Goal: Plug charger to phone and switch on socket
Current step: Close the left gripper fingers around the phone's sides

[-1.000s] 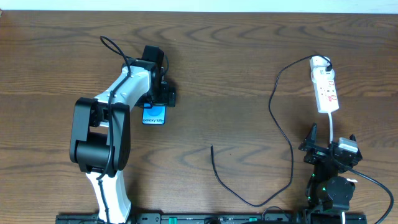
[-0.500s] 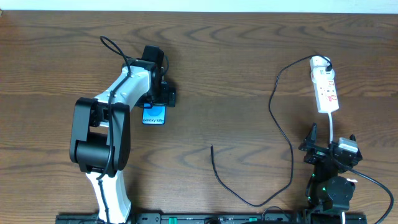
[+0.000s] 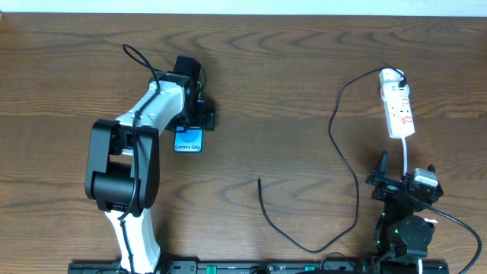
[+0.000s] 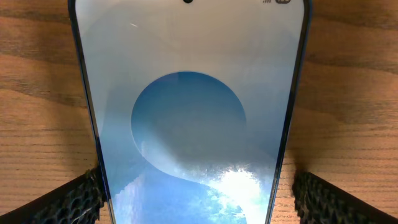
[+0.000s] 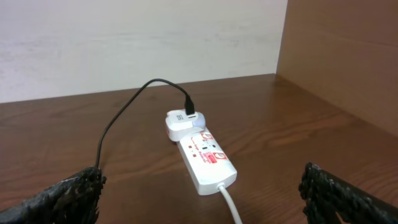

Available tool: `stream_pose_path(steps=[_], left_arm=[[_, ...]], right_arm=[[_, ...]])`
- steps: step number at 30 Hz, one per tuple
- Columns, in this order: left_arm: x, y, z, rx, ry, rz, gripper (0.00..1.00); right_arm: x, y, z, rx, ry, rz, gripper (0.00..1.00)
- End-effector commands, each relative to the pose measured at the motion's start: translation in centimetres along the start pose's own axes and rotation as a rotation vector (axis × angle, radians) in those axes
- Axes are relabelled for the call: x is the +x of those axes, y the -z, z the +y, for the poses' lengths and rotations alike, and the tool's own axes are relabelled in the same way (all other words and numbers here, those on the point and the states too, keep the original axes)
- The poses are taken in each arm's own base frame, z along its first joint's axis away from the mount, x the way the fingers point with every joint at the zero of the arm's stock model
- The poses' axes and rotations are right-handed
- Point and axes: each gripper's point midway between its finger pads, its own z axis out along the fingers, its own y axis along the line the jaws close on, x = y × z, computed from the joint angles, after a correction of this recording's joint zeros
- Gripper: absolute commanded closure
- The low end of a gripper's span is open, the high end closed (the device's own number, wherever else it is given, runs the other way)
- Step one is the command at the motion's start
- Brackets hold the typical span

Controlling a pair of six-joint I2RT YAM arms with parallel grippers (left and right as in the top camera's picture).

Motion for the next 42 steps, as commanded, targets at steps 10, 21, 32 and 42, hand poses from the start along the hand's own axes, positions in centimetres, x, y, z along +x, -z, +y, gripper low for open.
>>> stream_pose_path(steps=[10, 21, 32, 42], left_arm=[[0.99, -1.34, 0.06, 0.002, -0.001, 0.043, 0.09], [1.00, -1.34, 0.05, 0.002, -0.001, 0.043, 0.12], [0.99, -1.34, 0.05, 0.002, -0.001, 0.043, 0.16], [1.00, -1.34, 0.05, 0.002, -0.001, 0.043, 0.18]], right_arm=[[-0.05, 0.03, -0.31, 0.015, -0.016, -0.004, 0.01], [-0.05, 0.03, -0.31, 0.015, -0.016, -0.004, 0.01], [-0.05, 0.03, -0.31, 0.015, -0.015, -0.004, 0.01], [-0.05, 0.03, -0.31, 0.015, -0.016, -0.004, 0.01]])
